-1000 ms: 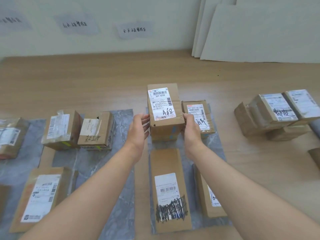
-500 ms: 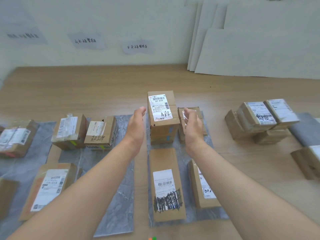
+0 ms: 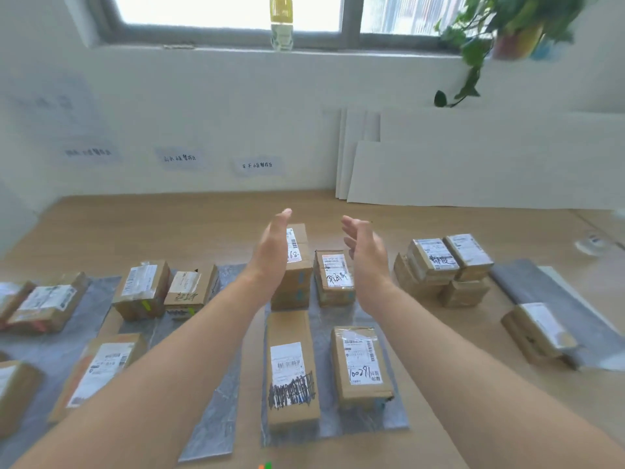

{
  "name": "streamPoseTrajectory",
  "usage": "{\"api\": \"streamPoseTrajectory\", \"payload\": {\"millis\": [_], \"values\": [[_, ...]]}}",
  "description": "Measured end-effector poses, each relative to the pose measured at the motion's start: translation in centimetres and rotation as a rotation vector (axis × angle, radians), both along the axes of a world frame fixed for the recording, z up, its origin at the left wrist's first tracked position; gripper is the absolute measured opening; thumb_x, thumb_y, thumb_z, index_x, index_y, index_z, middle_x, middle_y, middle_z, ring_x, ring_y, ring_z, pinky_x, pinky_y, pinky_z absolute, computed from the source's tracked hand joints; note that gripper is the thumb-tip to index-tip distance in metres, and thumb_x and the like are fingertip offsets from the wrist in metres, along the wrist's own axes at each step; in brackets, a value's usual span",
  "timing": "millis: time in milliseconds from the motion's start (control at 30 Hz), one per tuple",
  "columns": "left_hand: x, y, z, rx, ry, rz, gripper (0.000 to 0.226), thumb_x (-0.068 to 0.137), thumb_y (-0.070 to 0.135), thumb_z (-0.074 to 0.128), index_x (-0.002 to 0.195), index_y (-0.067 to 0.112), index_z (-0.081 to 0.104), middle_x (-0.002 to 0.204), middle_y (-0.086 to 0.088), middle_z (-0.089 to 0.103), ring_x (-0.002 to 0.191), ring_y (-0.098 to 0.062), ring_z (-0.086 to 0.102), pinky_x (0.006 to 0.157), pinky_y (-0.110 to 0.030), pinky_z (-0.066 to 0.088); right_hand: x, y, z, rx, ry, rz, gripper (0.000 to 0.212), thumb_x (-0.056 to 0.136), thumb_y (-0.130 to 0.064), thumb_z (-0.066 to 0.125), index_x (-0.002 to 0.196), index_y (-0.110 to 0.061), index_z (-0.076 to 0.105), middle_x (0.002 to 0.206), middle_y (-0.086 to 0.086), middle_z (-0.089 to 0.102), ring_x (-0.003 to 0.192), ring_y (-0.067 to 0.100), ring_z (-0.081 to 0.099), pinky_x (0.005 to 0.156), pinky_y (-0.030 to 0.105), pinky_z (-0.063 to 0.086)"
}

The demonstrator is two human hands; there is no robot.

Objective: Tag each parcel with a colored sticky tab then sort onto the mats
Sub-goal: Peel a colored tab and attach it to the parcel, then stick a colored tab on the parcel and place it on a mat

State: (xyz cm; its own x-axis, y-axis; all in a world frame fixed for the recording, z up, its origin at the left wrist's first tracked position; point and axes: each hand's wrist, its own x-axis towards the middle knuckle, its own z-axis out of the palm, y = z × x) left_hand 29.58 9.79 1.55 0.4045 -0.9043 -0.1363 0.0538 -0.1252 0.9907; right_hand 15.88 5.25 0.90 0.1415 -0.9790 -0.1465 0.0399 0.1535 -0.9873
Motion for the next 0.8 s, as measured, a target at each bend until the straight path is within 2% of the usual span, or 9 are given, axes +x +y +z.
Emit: {"api": "streamPoseTrajectory", "payload": {"millis": [100,200,267,367,433,533,633,733,800], "values": [[-3.6,1.8,2.2,0.015,0.020,0.021,0.087,0.075,0.077,0.042,0.150,0.032,0.042,0.158,0.008,0.035,0.146,-0.010,0.028,0.122,-0.038,0.017,-3.3,1.4,1.9,-0.038,-0.030,0.023,0.042,0.105,-0.031,0.041,0.137,-0.018,0.063,0.140,-0.005,0.062,0.130,0.013,0.055,0.117,0.035,0.036],[-7.5,3.3,3.8,-0.005,0.054,0.013,0.065,0.096,0.064,0.032,0.152,0.032,0.038,0.160,0.007,0.032,0.149,-0.016,0.024,0.124,-0.044,0.013,-7.1,2.7,3.3,-0.072,-0.018,0.051,0.041,0.106,-0.031,0.039,0.136,-0.018,0.063,0.137,-0.006,0.063,0.127,0.013,0.057,0.112,0.033,0.038],[-10.1,3.9,4.6,-0.028,0.055,0.019,0.058,0.102,0.055,0.026,0.153,0.029,0.037,0.160,0.007,0.033,0.148,-0.017,0.026,0.124,-0.044,0.012,-9.6,3.3,4.0,-0.087,-0.011,0.061,0.042,0.105,-0.032,0.038,0.135,-0.019,0.064,0.135,-0.006,0.063,0.126,0.013,0.057,0.111,0.032,0.039],[-13.6,4.5,5.4,-0.050,0.045,0.019,0.059,0.102,0.056,0.027,0.154,0.029,0.035,0.159,0.007,0.034,0.148,-0.017,0.026,0.124,-0.046,0.012,-12.8,3.9,4.9,-0.122,-0.021,0.069,0.043,0.105,-0.034,0.037,0.137,-0.019,0.063,0.136,-0.006,0.063,0.127,0.013,0.057,0.114,0.035,0.038],[-15.5,4.5,5.5,-0.062,0.047,-0.010,0.067,0.096,0.065,0.031,0.154,0.031,0.035,0.159,0.007,0.034,0.150,-0.020,0.024,0.124,-0.049,0.011,-14.6,4.1,5.3,-0.134,-0.027,0.063,0.045,0.103,-0.037,0.039,0.137,-0.020,0.064,0.135,-0.006,0.064,0.126,0.013,0.057,0.112,0.034,0.039],[-17.8,4.3,5.7,-0.069,0.058,-0.033,0.071,0.091,0.067,0.033,0.152,0.031,0.037,0.159,0.004,0.035,0.152,-0.026,0.018,0.125,-0.052,0.009,-16.8,4.6,5.2,-0.139,-0.002,0.035,0.054,0.090,-0.051,0.041,0.131,-0.027,0.067,0.131,-0.011,0.066,0.123,0.010,0.058,0.109,0.035,0.041],[-19.2,3.8,5.5,-0.044,0.039,-0.065,0.077,0.084,0.070,0.033,0.151,0.031,0.039,0.157,0.007,0.038,0.151,-0.026,0.023,0.124,-0.053,0.010,-18.4,4.5,4.6,-0.100,-0.040,-0.003,0.044,0.100,-0.040,0.043,0.133,-0.022,0.066,0.134,-0.007,0.064,0.128,0.013,0.057,0.110,0.034,0.039],[-20.2,2.5,4.8,-0.041,0.056,-0.079,0.060,0.100,0.058,0.028,0.151,0.028,0.039,0.155,0.006,0.039,0.147,-0.020,0.029,0.124,-0.049,0.015,-19.7,3.9,4.1,-0.083,-0.050,-0.045,0.041,0.104,-0.032,0.041,0.135,-0.018,0.064,0.136,-0.005,0.062,0.129,0.013,0.055,0.115,0.034,0.039],[-20.6,1.4,4.0,-0.022,0.056,-0.108,0.056,0.102,0.053,0.026,0.149,0.027,0.041,0.155,0.003,0.039,0.144,-0.018,0.033,0.123,-0.048,0.015,-20.4,3.3,3.4,-0.071,-0.053,-0.085,0.041,0.105,-0.032,0.040,0.135,-0.017,0.064,0.137,-0.005,0.062,0.130,0.013,0.055,0.116,0.035,0.039]]}}
